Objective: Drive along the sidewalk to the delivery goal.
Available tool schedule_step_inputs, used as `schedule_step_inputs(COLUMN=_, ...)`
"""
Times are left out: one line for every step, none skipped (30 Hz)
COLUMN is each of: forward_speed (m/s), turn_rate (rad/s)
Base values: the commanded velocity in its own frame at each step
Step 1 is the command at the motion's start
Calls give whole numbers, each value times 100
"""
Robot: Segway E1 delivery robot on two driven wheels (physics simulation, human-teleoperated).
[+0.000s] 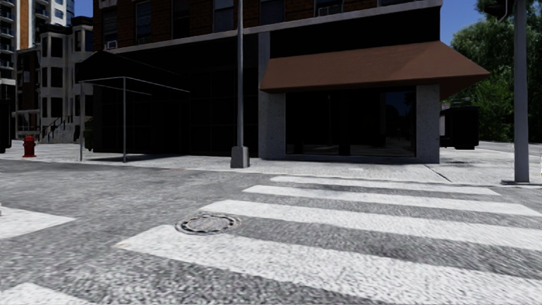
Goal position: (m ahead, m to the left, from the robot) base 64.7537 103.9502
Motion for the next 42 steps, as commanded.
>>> schedule_step_inputs(forward_speed=200, turn_rate=-36)
schedule_step_inputs(forward_speed=200, turn_rate=-38)
schedule_step_inputs(forward_speed=200, turn_rate=-40)
schedule_step_inputs(forward_speed=200, turn_rate=-40)
schedule_step_inputs(forward_speed=200, turn_rate=-41)
schedule_step_inputs(forward_speed=200, turn_rate=-45)
schedule_step_inputs(forward_speed=200, turn_rate=-47)
schedule_step_inputs(forward_speed=200, turn_rate=-47)
schedule_step_inputs(forward_speed=200, turn_rate=-50)
schedule_step_inputs(forward_speed=200, turn_rate=-50)
schedule_step_inputs(forward_speed=200, turn_rate=-51)
schedule_step_inputs(forward_speed=200, turn_rate=-51)
schedule_step_inputs(forward_speed=200, turn_rate=-51)
schedule_step_inputs(forward_speed=200, turn_rate=-51)
schedule_step_inputs(forward_speed=200, turn_rate=-51)
schedule_step_inputs(forward_speed=200, turn_rate=-51)
schedule_step_inputs(forward_speed=200, turn_rate=-51)
schedule_step_inputs(forward_speed=200, turn_rate=-51)
schedule_step_inputs(forward_speed=200, turn_rate=-51)
schedule_step_inputs(forward_speed=200, turn_rate=-51)
schedule_step_inputs(forward_speed=200, turn_rate=-51)
schedule_step_inputs(forward_speed=200, turn_rate=-51)
schedule_step_inputs(forward_speed=200, turn_rate=-51)
schedule_step_inputs(forward_speed=200, turn_rate=-51)
schedule_step_inputs(forward_speed=200, turn_rate=-51)
schedule_step_inputs(forward_speed=200, turn_rate=-51)
schedule_step_inputs(forward_speed=200, turn_rate=-51)
schedule_step_inputs(forward_speed=200, turn_rate=-51)
schedule_step_inputs(forward_speed=200, turn_rate=-51)
schedule_step_inputs(forward_speed=200, turn_rate=-51)
schedule_step_inputs(forward_speed=200, turn_rate=-51)
schedule_step_inputs(forward_speed=200, turn_rate=-51)
schedule_step_inputs(forward_speed=200, turn_rate=-51)
schedule_step_inputs(forward_speed=200, turn_rate=-51)
schedule_step_inputs(forward_speed=200, turn_rate=-51)
schedule_step_inputs(forward_speed=200, turn_rate=-51)
schedule_step_inputs(forward_speed=200, turn_rate=-51)
schedule_step_inputs(forward_speed=200, turn_rate=-51)
schedule_step_inputs(forward_speed=200, turn_rate=-51)
schedule_step_inputs(forward_speed=200, turn_rate=-51)
schedule_step_inputs(forward_speed=200, turn_rate=-51)
schedule_step_inputs(forward_speed=200, turn_rate=-51)
